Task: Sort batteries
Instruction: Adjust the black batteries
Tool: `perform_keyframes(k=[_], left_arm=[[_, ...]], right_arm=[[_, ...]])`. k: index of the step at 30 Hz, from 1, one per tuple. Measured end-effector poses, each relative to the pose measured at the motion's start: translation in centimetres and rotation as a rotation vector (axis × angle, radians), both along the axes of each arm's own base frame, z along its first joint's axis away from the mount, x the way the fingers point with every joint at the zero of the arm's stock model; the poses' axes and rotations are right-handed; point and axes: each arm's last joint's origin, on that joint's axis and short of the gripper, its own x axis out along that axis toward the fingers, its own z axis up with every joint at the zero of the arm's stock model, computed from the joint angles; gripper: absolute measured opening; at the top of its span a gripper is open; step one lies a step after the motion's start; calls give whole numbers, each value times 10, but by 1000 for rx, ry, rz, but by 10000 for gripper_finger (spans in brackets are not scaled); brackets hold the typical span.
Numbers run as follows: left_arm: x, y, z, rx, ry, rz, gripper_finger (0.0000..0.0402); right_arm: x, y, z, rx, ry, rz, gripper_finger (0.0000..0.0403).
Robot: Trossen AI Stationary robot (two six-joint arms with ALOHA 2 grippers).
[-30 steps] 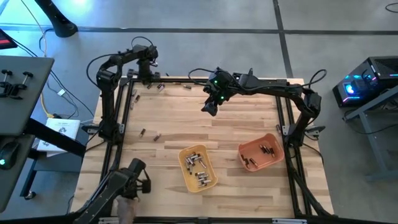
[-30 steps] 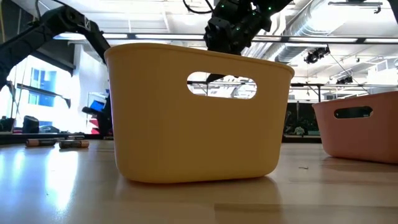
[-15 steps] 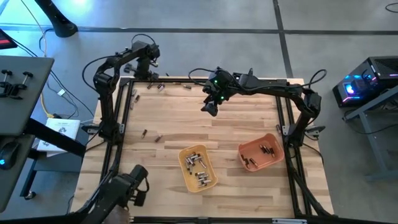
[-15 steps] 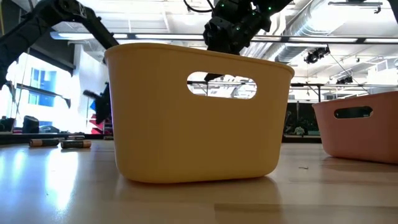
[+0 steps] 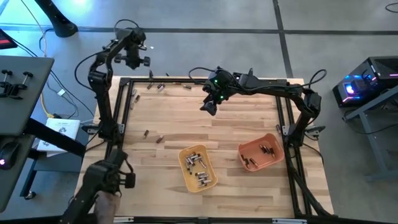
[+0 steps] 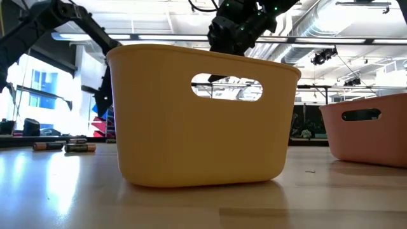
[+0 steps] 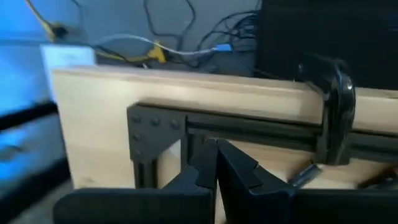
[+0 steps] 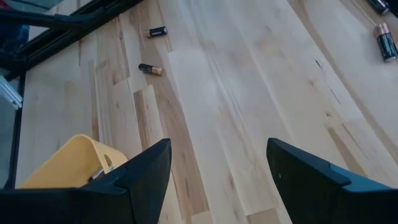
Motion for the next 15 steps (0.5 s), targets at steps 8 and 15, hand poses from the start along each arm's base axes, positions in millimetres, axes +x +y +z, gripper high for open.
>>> perform_keyframes(k=[8,15], left_arm=[[53,-43,-1,-73,-90,-185,0],[61,-122,-29,-37,-160,-205,0]], right_arm=[[3,-2,4,-41,-39,-44,259],[3,-4,4,-23,-42,-66,259]])
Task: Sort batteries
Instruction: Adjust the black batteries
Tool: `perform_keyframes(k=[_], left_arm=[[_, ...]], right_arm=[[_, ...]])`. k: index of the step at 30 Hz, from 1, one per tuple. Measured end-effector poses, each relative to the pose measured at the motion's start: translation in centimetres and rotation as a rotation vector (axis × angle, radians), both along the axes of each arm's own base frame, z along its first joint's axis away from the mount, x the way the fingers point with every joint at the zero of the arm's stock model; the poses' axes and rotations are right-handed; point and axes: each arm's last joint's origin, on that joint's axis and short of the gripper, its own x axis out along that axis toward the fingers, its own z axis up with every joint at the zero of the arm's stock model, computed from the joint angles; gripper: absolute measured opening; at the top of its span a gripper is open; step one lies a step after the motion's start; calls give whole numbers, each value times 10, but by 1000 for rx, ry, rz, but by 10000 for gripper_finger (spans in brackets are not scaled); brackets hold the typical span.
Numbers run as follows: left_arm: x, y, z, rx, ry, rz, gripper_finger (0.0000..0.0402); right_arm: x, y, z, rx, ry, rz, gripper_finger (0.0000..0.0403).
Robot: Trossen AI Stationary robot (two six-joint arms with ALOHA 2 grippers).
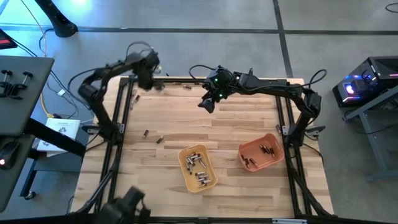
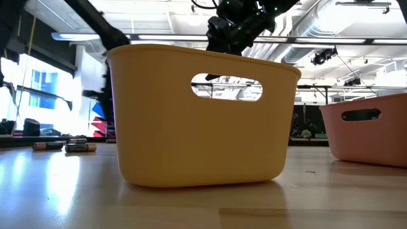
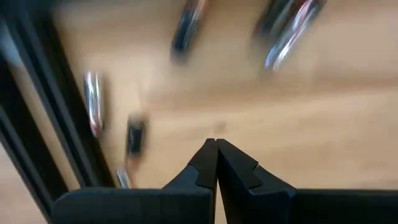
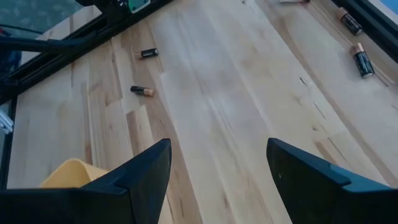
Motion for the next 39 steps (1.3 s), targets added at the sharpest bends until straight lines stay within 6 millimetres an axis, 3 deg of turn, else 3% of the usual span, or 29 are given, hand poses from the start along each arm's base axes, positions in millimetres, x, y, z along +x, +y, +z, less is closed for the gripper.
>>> perform_keyframes(k=[4,9,14,21,27,33,39], left_arm=[[-20,-45,-7,104,92,-17,0],[-20,-86,-12,259,173,-169,0],[-25,-130,-21,448,86,-12,0],[-70,-179,-27,538,88,231,0],[-87,-175,-8,698,-85,339,0],[-103,-146,-8,667,-129,409,0],[-100,-111,-5,786,-546,352,0]], right_arm=[[0,0,1,-8,-8,7,259],[0,-2,1,-3,-12,-2,259],[0,-2,1,27,-10,-29,259],[1,-2,2,52,-25,-61,259],[18,-11,-11,127,-100,-77,259],[35,-16,-27,269,-174,-60,259],[38,-12,-27,283,-187,-28,259]])
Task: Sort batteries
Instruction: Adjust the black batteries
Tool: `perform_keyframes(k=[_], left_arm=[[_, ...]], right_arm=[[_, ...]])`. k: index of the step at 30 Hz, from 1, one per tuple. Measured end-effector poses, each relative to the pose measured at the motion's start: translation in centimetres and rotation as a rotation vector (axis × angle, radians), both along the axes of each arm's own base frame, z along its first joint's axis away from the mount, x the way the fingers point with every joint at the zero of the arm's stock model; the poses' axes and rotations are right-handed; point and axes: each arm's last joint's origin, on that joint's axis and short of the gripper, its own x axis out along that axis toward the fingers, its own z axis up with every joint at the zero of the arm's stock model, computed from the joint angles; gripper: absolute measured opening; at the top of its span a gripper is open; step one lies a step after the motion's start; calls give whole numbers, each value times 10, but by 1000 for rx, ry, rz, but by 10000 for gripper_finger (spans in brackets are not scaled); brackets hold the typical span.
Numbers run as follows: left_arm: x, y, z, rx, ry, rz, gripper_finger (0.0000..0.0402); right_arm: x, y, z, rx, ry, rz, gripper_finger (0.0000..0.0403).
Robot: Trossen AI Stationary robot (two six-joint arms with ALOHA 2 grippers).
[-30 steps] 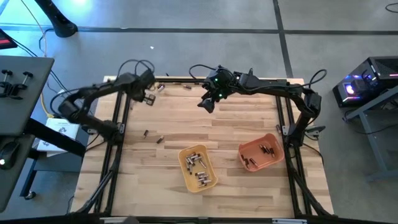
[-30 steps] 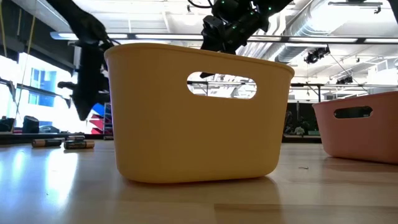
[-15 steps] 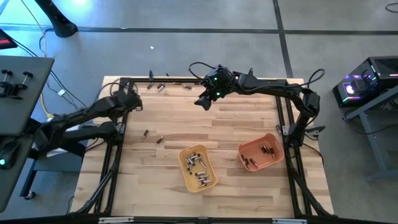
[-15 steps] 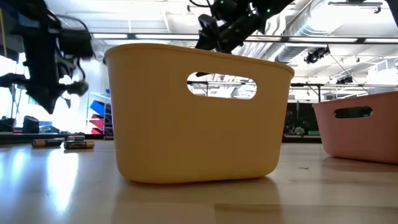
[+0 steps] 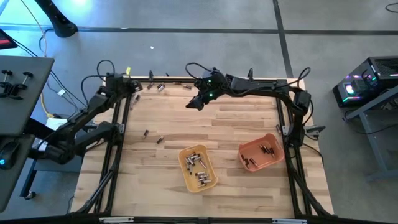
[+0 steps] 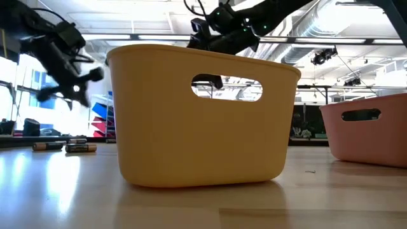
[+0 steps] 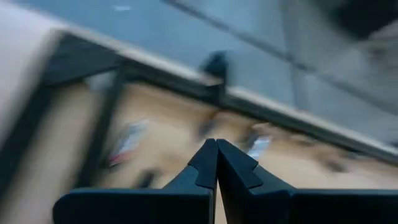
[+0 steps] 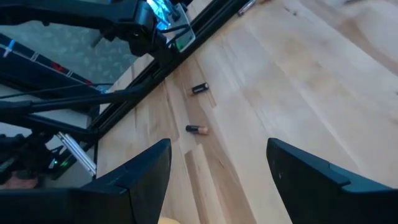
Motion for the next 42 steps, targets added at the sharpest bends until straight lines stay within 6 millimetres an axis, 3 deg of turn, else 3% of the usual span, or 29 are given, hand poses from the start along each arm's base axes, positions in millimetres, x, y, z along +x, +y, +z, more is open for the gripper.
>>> perform_keyframes(k=[10,16,21,25,30,33,38,42], left_arm=[[4,-8,-66,-204,221,135,0],[9,-3,-70,-119,277,331,0],[21,-6,-80,-202,177,253,0],[35,-7,-81,-162,137,208,0],[38,-7,-85,-188,134,192,0],[47,-4,-75,-92,131,110,0],[42,7,-56,-5,272,284,0],[41,17,-43,-33,513,312,0]], right_arm=[[0,-1,0,13,8,-30,259],[0,-1,0,39,8,-46,259],[0,-1,0,48,9,-51,259],[0,-1,0,49,9,-50,259],[0,-2,0,50,9,-50,259],[0,-2,0,52,8,-48,259],[0,-2,0,52,8,-48,259],[0,-2,0,67,11,-57,259]])
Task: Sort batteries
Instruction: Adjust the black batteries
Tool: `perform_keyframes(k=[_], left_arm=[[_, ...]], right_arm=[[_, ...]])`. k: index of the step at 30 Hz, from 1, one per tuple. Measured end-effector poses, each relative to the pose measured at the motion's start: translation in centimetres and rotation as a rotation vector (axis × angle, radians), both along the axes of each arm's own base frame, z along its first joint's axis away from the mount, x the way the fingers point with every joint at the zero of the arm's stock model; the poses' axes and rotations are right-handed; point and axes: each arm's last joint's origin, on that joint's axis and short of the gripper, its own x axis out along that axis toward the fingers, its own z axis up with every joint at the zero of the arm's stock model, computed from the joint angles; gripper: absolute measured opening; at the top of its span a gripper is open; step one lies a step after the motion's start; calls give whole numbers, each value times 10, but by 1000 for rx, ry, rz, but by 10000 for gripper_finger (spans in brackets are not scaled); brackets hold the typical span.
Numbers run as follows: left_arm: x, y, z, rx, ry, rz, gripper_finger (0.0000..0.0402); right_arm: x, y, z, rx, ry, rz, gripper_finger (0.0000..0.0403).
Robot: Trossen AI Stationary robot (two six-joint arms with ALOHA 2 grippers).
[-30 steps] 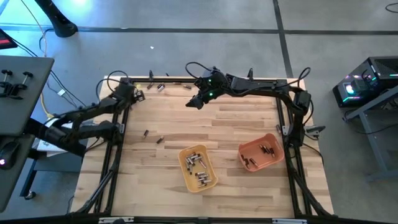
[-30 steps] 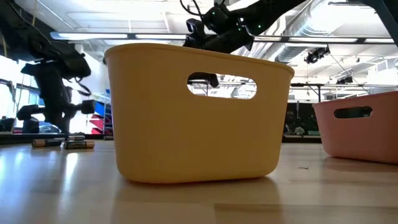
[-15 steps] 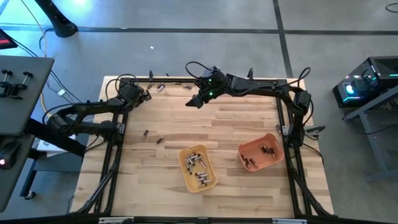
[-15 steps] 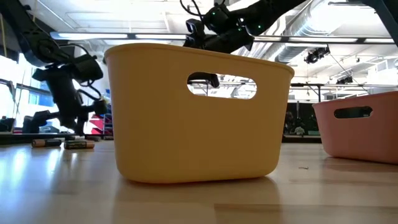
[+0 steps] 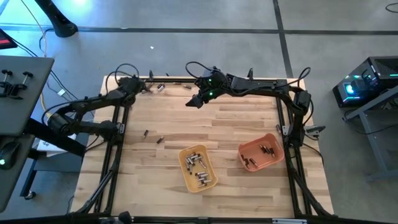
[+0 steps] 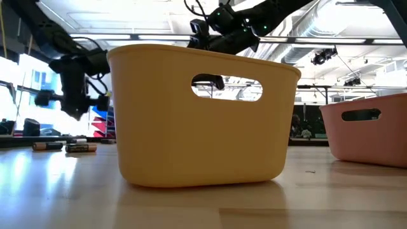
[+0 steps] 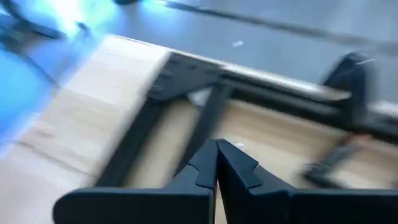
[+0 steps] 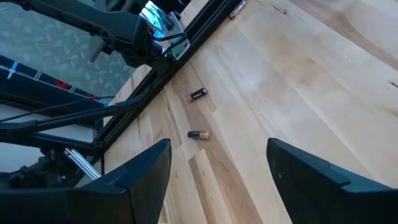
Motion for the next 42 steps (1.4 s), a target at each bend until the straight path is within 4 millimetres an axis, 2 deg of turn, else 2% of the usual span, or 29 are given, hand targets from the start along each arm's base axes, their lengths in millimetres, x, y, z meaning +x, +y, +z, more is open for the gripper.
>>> perform_keyframes(k=[5,10,16,20,26,28,32,37,40,42], left_arm=[[12,2,-14,-25,151,33,0],[27,3,-27,-43,160,-44,0],[33,-1,-41,0,264,10,0],[37,-3,-50,89,296,76,0],[41,-13,-75,64,523,16,0],[40,-24,-82,103,504,33,0],[44,-25,-83,172,472,61,0],[39,-25,-85,132,351,113,0],[36,-30,-85,35,238,145,0],[36,-37,-85,-21,227,139,0]], right_arm=[[0,0,0,2,0,-1,259],[0,0,0,3,1,-1,259],[0,0,0,20,3,-7,259],[0,0,0,23,4,-8,259],[-1,2,-1,50,16,21,259],[-2,2,-2,56,27,32,259],[-3,3,-4,44,46,48,259],[-4,6,-6,53,65,52,259],[-3,11,-7,67,87,59,259],[-2,15,-8,59,90,75,259]])
